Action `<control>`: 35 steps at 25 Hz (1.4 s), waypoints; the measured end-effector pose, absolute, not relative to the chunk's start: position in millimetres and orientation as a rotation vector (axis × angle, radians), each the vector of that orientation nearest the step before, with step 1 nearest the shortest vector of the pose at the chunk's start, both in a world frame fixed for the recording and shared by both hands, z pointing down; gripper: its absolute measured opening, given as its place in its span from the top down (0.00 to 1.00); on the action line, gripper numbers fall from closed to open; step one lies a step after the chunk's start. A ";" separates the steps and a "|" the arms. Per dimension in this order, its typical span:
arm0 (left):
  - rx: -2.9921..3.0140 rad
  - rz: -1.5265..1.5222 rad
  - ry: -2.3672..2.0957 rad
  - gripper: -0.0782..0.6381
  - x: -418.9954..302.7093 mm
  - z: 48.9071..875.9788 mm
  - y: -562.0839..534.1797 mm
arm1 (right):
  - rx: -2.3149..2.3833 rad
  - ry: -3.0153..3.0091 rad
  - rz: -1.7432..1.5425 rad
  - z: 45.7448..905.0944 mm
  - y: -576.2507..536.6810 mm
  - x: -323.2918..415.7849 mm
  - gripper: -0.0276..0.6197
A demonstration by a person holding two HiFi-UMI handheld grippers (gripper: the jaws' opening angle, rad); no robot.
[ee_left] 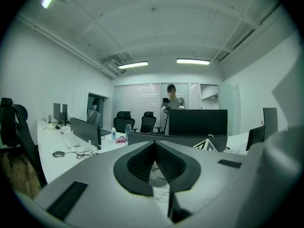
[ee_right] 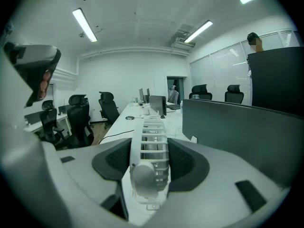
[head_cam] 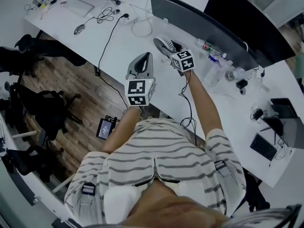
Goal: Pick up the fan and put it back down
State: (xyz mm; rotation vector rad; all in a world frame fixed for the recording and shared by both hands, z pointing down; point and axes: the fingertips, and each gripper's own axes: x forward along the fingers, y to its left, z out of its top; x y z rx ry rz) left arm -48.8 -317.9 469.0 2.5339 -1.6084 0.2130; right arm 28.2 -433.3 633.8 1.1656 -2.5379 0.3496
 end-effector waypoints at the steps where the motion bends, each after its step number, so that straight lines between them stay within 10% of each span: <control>1: 2.532 0.216 -1.610 0.88 -49.0 469.6 -318.1 | 1.146 -2.537 0.348 639.0 -433.7 27.8 0.61; 35: 2.559 0.239 -1.557 0.88 -40.2 474.6 -315.6 | 0.982 -2.483 0.439 719.0 -422.7 53.8 0.61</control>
